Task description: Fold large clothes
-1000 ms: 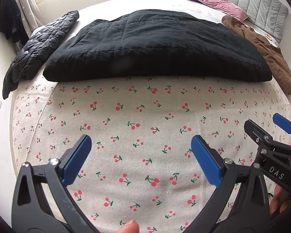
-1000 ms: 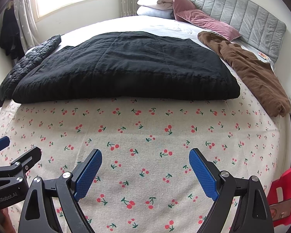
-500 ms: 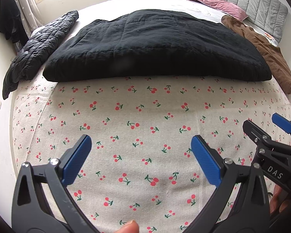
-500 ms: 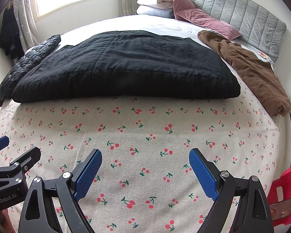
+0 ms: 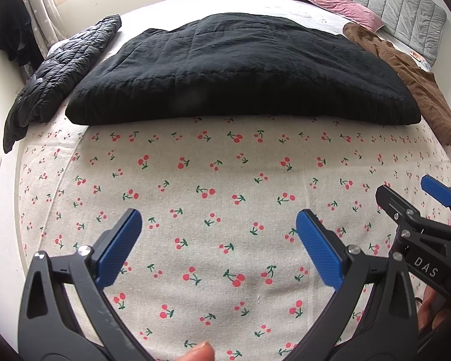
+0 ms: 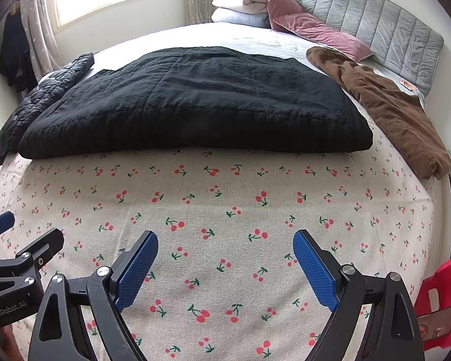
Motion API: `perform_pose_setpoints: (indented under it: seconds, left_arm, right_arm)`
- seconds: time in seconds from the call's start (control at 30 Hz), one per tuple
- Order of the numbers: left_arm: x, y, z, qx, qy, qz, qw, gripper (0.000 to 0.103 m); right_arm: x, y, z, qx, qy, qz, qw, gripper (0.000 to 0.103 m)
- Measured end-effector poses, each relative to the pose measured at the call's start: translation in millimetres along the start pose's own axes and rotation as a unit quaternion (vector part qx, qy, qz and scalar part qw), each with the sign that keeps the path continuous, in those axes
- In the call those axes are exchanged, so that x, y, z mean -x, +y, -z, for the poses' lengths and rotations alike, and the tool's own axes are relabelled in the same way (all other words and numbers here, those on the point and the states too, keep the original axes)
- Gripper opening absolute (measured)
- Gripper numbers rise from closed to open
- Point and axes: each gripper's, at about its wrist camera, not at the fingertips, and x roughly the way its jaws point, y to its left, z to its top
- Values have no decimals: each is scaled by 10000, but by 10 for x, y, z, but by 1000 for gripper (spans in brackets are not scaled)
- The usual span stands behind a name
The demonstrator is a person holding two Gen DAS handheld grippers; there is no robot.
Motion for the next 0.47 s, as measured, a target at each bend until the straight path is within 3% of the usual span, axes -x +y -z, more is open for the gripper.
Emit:
perform_pose_setpoints:
  seconds: [0.47]
  left_arm:
    - [-61, 27, 23, -32, 86, -66, 9999, 102]
  right_arm:
    - [9, -1, 25, 7, 47, -27, 10000, 92]
